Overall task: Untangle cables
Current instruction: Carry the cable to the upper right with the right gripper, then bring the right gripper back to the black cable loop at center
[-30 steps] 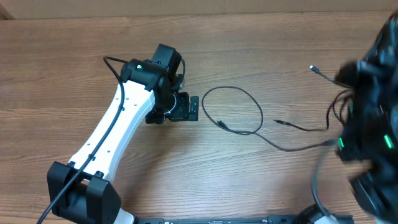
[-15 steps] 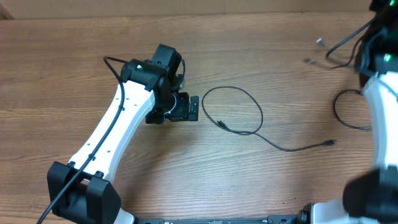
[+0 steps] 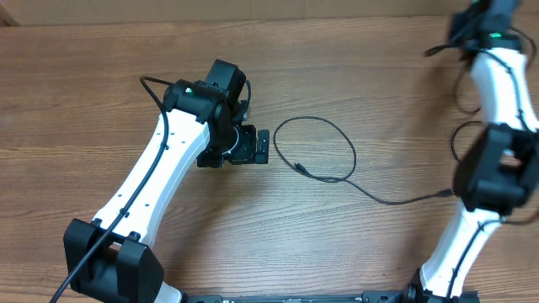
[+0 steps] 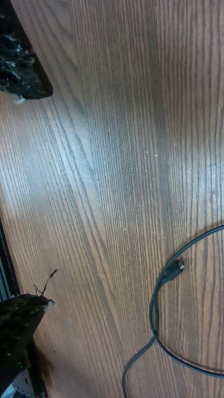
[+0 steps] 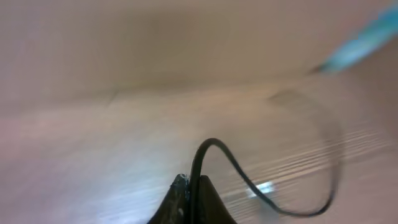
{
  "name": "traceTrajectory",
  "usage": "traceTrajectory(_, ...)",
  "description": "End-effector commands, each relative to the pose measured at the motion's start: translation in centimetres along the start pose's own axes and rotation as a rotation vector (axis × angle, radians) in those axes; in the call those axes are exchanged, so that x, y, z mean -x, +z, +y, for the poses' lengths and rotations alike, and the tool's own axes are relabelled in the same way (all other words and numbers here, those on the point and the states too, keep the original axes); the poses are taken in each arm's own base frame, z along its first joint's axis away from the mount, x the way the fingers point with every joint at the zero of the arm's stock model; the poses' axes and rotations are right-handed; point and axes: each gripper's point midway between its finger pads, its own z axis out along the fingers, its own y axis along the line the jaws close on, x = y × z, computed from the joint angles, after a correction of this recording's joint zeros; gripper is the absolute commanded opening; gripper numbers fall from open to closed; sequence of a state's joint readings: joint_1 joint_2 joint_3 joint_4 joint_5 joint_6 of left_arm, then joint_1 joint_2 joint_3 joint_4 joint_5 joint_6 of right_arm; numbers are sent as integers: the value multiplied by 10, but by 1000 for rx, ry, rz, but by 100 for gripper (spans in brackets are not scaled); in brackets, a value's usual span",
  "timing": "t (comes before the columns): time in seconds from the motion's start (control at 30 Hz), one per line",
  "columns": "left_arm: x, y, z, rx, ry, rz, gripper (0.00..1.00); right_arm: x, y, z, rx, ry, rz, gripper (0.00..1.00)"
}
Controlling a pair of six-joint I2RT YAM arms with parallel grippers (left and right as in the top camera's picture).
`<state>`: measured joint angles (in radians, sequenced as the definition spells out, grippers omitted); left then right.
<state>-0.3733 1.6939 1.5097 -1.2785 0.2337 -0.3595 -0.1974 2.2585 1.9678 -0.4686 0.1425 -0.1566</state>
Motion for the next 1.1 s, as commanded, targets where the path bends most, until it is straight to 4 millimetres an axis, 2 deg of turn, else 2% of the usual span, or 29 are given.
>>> traceTrajectory(0.0, -1, 0, -1, 4, 30, -3, 100, 12, -6, 45, 108, 52, -34, 32)
traceTrajectory(0.07, -1, 0, -1, 4, 30, -4, 100, 15, -8, 55, 120, 63, -44, 61)
traceTrajectory(0.17, -1, 0, -1, 4, 30, -4, 100, 16, -12, 62, 129, 54, -41, 82)
traceTrajectory(0.2, -1, 0, -1, 3, 30, -3, 100, 17, -15, 62, 130, 54, -34, 94)
traceTrajectory(0.23, -1, 0, -1, 4, 30, -4, 100, 17, -18, 62, 131, 57, -27, 100)
traceTrajectory(0.37, -1, 0, -1, 4, 30, -4, 100, 31, -47, 56, 131, 94, -28, 100)
traceTrajectory(0.53, -1, 0, -1, 4, 30, -3, 100, 64, -121, 43, 139, 169, -81, 100)
traceTrajectory(0.6, -1, 0, -1, 3, 30, -3, 99, 69, -155, 41, 145, 164, -83, 100)
traceTrajectory(0.67, -1, 0, -1, 4, 30, -3, 100, 65, -186, 39, 151, 174, -61, 100)
traceTrajectory(0.77, -1, 0, -1, 4, 30, -4, 100, 41, -224, 45, 202, 207, 46, 100)
traceTrajectory(0.87, -1, 0, -1, 4, 30, -4, 99, -6, -248, 72, 356, 266, 269, 100)
traceTrajectory(0.97, -1, 0, -1, 4, 30, -3, 100, -51, -265, 100, 502, 291, 492, 100)
traceTrajectory(1.07, -1, 0, -1, 4, 30, -4, 100, -90, -274, 121, 570, 306, 659, 100)
